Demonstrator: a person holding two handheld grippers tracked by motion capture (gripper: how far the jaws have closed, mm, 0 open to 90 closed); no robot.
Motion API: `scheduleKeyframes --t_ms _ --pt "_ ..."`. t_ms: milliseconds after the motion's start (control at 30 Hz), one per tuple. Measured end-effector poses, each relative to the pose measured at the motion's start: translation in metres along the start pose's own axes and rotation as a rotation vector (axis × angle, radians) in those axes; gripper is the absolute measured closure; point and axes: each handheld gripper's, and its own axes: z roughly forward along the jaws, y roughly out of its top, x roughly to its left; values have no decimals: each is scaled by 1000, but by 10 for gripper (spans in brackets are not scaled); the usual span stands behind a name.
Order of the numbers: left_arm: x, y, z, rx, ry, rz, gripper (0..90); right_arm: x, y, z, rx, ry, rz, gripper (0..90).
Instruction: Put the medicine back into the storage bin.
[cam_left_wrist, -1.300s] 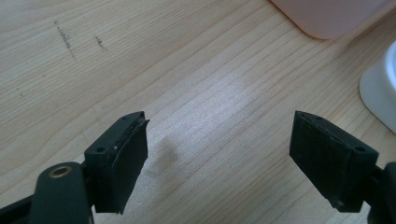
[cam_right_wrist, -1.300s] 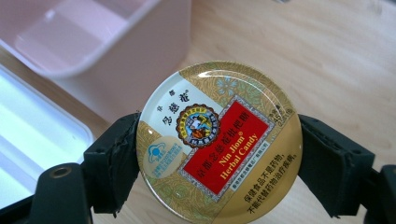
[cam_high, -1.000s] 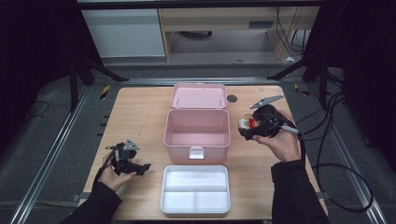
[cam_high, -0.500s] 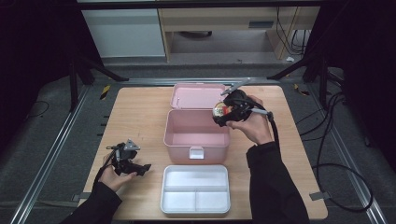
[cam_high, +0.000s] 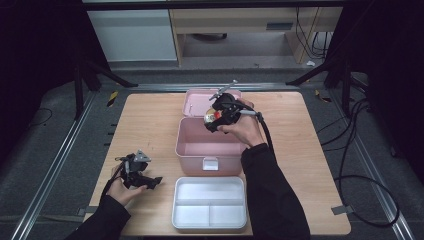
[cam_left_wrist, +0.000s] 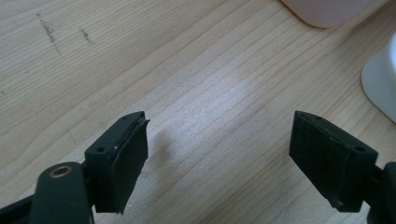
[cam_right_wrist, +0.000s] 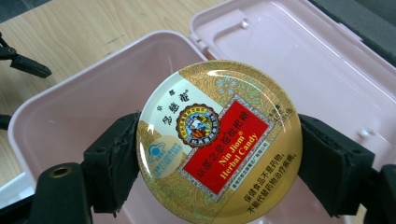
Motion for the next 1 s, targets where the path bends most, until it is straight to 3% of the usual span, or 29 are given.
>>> scheduleKeyframes --t_ms 500,1000 --pt "0 0 0 3 -1 4 194 28 15 55 80 66 -81 206" --pt "-1 -1 1 3 -3 6 195 30 2 94 170 90 -79 205"
